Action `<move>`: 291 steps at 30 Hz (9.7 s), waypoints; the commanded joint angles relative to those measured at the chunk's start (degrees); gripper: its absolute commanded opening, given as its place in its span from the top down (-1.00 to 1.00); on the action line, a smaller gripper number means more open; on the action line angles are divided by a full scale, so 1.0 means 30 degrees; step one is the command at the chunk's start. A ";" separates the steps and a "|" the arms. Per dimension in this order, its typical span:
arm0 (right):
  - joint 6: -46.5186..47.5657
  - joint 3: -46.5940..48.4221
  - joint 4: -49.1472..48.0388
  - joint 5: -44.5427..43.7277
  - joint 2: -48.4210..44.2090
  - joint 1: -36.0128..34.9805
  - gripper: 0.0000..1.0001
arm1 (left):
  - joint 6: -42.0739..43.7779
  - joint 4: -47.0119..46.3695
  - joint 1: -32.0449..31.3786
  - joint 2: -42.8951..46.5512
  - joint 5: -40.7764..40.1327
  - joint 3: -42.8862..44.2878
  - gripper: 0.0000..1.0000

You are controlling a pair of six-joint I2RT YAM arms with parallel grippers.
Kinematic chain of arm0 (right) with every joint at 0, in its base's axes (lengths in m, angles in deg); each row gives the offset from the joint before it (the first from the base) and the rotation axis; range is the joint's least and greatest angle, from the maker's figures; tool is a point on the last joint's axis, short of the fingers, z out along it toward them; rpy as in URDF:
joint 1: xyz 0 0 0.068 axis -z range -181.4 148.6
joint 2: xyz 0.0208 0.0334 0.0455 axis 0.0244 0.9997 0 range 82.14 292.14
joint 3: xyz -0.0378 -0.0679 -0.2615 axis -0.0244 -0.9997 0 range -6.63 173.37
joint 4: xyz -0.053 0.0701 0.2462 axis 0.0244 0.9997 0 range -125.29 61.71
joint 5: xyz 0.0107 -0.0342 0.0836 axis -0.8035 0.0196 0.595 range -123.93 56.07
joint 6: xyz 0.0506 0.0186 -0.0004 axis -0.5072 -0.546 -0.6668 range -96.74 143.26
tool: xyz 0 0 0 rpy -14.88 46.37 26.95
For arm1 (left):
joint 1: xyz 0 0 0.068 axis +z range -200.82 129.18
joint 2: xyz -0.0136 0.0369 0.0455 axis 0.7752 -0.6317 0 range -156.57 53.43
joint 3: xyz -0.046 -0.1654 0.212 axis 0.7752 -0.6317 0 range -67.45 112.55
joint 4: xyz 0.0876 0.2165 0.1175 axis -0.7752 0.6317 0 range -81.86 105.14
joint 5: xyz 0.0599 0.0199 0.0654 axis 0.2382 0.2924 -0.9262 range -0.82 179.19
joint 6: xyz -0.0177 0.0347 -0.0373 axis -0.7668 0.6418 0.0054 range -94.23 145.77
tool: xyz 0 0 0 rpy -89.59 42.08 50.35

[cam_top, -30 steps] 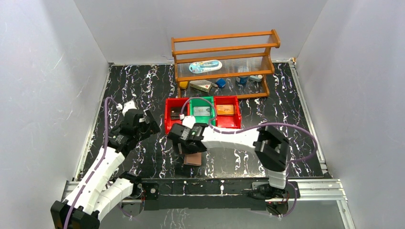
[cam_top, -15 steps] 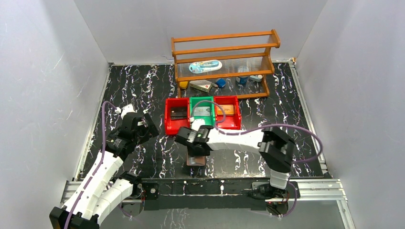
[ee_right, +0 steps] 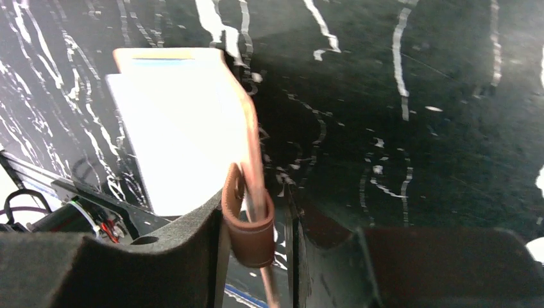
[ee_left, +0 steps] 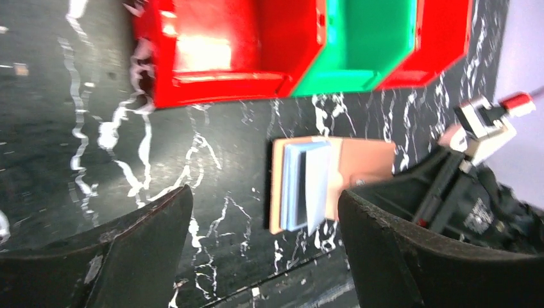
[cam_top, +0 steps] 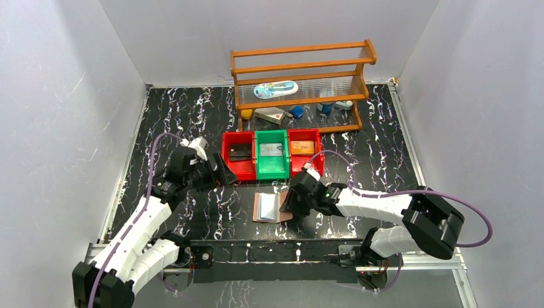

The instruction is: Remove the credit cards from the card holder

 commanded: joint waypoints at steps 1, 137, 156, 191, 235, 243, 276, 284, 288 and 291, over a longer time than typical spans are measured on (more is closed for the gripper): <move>-0.1072 -0.1743 -0.3607 0.1196 -0.1189 0.0476 0.18 | 0.0850 -0.1950 -0.0181 -0.1588 0.5411 -0.0545 -0.62; -0.0725 -0.0657 0.1742 0.0214 -0.0774 0.2682 0.23 | -0.0057 -0.2105 -1.0827 -0.9357 -0.3166 0.2930 -0.01; -0.0426 -0.0378 0.1296 0.0492 -0.1701 0.2675 0.11 | 0.0062 -0.1839 -1.0814 -1.2972 -0.2934 0.3143 0.04; -0.0797 0.1447 -0.2065 0.3787 0.0167 0.2675 0.37 | -0.0407 -0.1986 -1.0820 -1.2461 -0.2866 0.2396 0.09; -0.1537 -0.4533 -1.3885 0.4388 0.3401 0.2369 0.60 | -0.0739 -0.6084 -1.0824 -1.0762 -0.3509 -0.3028 0.34; -0.1453 -0.5373 -1.4626 0.4384 0.2115 0.2389 0.67 | -0.1080 -0.4614 -1.0836 -1.0376 -0.4525 -0.3079 0.34; -0.2895 -0.7597 -2.5112 0.8727 0.7475 0.2473 0.65 | -0.1108 -0.5645 -1.0827 -0.9209 0.0500 -0.1260 0.22; -0.2973 -0.7186 -2.3731 0.8001 0.7191 0.2442 0.61 | -0.1281 -0.4876 -1.0836 -0.8805 -0.2031 -0.2225 0.29; -0.2774 -0.6360 -2.1112 0.7055 0.6742 0.2230 0.40 | -0.0852 -0.4734 -1.0835 -0.8688 -0.1813 -0.2448 0.32; -0.2324 -0.5824 -1.8829 0.6182 0.6031 0.1939 0.39 | -0.1016 -0.4998 -1.0820 -0.8130 -0.1838 -0.3058 0.32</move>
